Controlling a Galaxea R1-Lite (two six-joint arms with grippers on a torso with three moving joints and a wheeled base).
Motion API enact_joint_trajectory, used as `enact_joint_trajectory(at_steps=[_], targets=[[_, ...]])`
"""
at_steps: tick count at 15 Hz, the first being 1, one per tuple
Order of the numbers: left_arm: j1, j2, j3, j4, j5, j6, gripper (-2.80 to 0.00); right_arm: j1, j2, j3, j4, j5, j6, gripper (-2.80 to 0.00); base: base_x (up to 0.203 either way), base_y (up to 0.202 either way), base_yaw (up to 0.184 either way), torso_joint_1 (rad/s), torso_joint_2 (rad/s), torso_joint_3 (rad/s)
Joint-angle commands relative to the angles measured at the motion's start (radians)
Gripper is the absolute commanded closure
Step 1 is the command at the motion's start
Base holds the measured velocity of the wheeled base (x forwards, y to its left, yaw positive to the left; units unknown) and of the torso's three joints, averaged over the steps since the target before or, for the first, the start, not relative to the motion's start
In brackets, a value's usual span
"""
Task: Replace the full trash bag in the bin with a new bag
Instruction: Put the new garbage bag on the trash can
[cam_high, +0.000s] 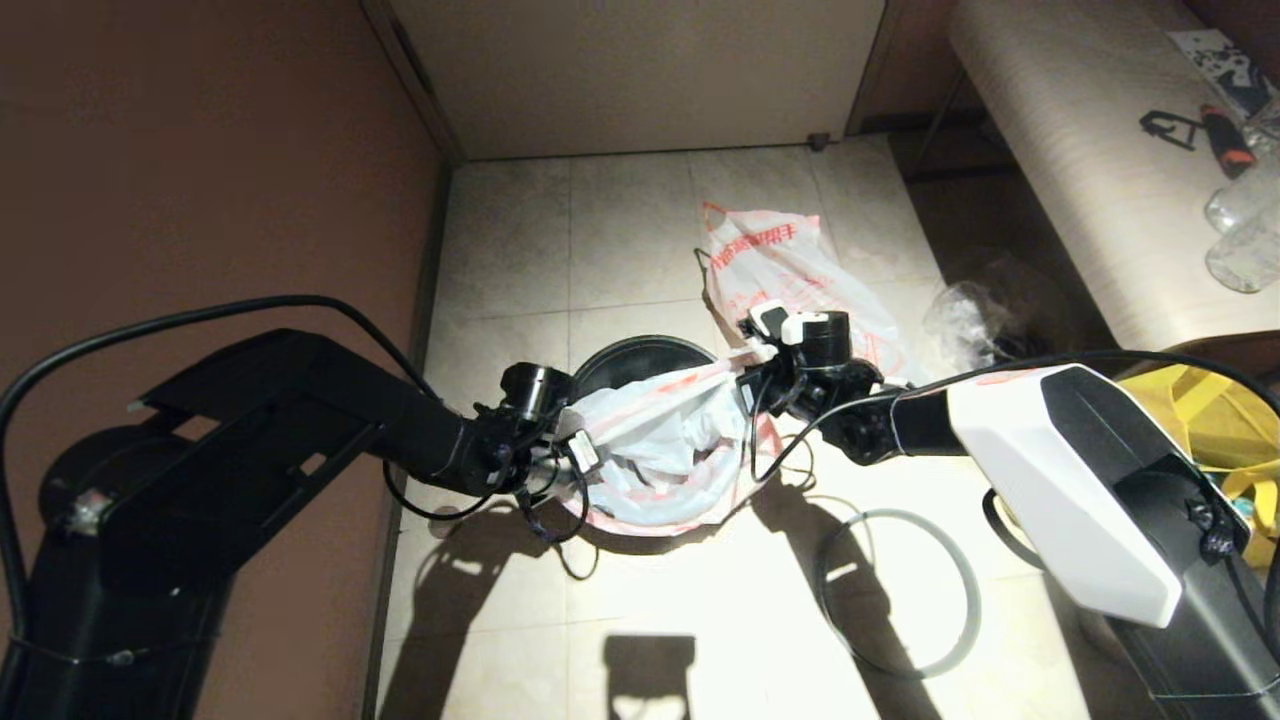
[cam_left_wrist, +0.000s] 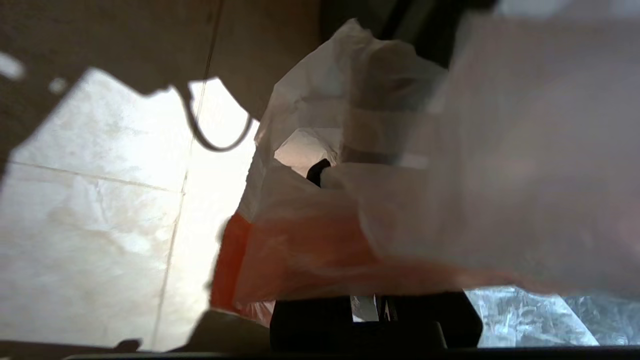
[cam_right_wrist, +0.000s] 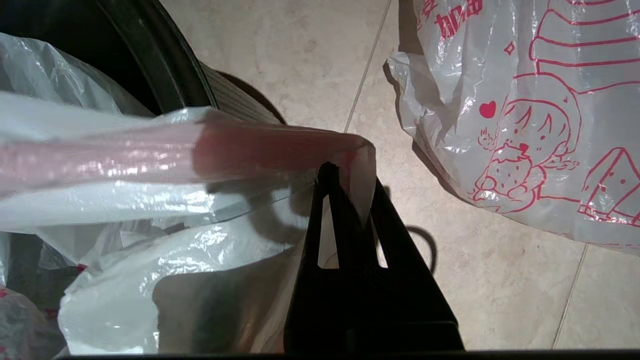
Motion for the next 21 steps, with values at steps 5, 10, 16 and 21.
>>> enact_joint_trajectory(at_steps=[5,10,16,21], targets=[[0.002,-0.06,0.012,0.059,-0.029,0.042,0.0,0.009,-0.042,0.073,0.004,-0.003,0.006,0.0,0.0,0.0,0.0,0.0,0.0,0.0],[-0.01,-0.136,0.003,0.162,-0.03,0.073,0.0,0.019,-0.111,0.186,0.0,-0.004,0.022,0.0,0.0,0.0,0.0,0.0,0.0,0.0],[-0.016,-0.075,-0.007,0.194,-0.043,0.077,0.0,0.027,-0.132,0.241,-0.002,-0.005,0.069,-0.56,0.0,0.0,0.0,0.0,0.0,0.0],[-0.017,-0.056,-0.009,0.189,-0.046,0.091,0.0,0.031,-0.143,0.276,-0.06,-0.025,0.07,-2.8,0.0,0.0,0.0,0.0,0.0,0.0]])
